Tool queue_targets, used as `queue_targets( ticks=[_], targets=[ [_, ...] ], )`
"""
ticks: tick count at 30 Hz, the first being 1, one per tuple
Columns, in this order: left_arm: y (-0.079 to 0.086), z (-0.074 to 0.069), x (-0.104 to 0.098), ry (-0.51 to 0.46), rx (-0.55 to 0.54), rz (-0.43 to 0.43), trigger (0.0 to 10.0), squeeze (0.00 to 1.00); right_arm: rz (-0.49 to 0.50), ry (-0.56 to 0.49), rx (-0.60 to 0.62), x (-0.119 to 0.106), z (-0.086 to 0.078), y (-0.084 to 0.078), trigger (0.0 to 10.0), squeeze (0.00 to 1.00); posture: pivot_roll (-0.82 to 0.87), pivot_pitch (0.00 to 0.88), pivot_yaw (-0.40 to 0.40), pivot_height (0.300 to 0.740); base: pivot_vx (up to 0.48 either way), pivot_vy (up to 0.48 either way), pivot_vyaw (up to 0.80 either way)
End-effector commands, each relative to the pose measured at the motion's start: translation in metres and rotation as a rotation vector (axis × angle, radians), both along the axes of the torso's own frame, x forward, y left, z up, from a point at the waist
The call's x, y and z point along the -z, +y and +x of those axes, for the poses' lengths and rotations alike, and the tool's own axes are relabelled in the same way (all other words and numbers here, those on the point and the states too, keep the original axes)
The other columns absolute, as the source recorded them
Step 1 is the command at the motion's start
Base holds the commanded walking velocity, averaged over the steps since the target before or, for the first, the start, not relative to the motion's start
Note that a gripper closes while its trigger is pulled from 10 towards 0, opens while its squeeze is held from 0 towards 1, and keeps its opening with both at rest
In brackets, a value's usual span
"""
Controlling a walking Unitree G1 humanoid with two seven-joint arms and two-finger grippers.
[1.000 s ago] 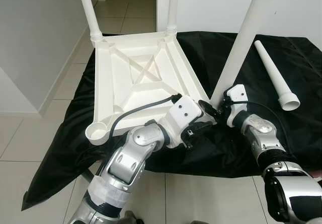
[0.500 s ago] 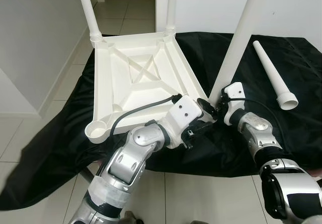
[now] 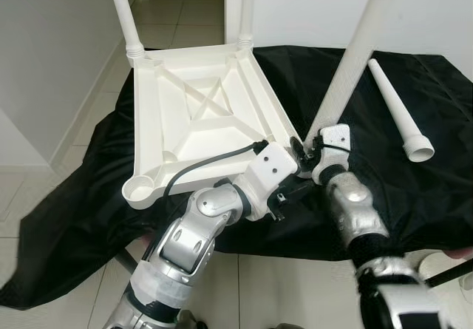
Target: Building children table
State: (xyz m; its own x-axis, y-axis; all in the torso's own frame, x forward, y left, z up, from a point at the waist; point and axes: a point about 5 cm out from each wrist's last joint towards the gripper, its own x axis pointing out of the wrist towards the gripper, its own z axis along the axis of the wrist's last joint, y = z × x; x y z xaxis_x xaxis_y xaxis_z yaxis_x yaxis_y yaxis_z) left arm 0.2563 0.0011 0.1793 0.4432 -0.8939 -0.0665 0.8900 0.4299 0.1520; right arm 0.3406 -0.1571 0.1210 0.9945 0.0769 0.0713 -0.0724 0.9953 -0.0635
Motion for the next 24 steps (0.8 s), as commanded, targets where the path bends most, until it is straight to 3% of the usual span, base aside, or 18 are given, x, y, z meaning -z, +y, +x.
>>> queue_targets(
  ticks=[1,2,3,8,9,16,17,24],
  targets=[
    [0.002,0.001,-0.001,-0.007,-0.063,-0.012,10.0,0.0,0.068,0.07,0.08,0.016,-0.009,0.002,10.0,0.0,-0.03,0.004,0.024,0.74,0.0,0.0,0.0],
    [0.002,0.001,-0.001,-0.007,-0.063,-0.012,10.0,0.0,0.068,0.07,0.08,0.016,-0.009,0.002,10.0,0.0,-0.03,0.004,0.024,0.74,0.0,0.0,0.0],
    [0.005,0.004,-0.001,-0.009,-0.077,-0.013,10.0,0.0,0.107,0.052,0.15,0.014,-0.022,0.014,10.0,0.0,-0.03,0.003,0.018,0.74,0.0,0.0,0.0],
    [0.006,0.005,-0.002,-0.01,-0.083,-0.014,10.0,0.0,0.125,0.055,0.164,0.014,-0.026,0.019,10.0,0.0,-0.03,0.003,0.019,0.74,0.0,0.0,0.0],
    [0.007,0.006,-0.002,-0.011,-0.09,-0.013,10.0,0.0,0.132,0.054,0.129,0.013,-0.03,0.028,10.0,0.0,-0.03,0.003,0.019,0.74,0.0,0.0,0.0],
    [0.013,0.013,-0.002,-0.022,-0.11,0.001,10.0,0.0,0.132,0.054,0.154,0.011,-0.039,0.028,10.0,0.0,-0.04,0.0,0.026,0.74,0.0,0.0,0.0],
    [0.015,0.015,-0.002,-0.026,-0.113,0.005,10.0,0.0,0.152,0.053,0.134,0.01,-0.04,0.028,10.0,1.0,-0.04,0.001,0.027,0.74,0.0,0.0,0.0],
    [0.019,0.017,-0.003,-0.026,-0.109,0.01,10.0,0.0,0.144,0.012,0.098,0.005,-0.042,0.027,10.0,1.0,-0.04,0.004,0.034,0.74,0.0,0.0,0.0]
  ],
)
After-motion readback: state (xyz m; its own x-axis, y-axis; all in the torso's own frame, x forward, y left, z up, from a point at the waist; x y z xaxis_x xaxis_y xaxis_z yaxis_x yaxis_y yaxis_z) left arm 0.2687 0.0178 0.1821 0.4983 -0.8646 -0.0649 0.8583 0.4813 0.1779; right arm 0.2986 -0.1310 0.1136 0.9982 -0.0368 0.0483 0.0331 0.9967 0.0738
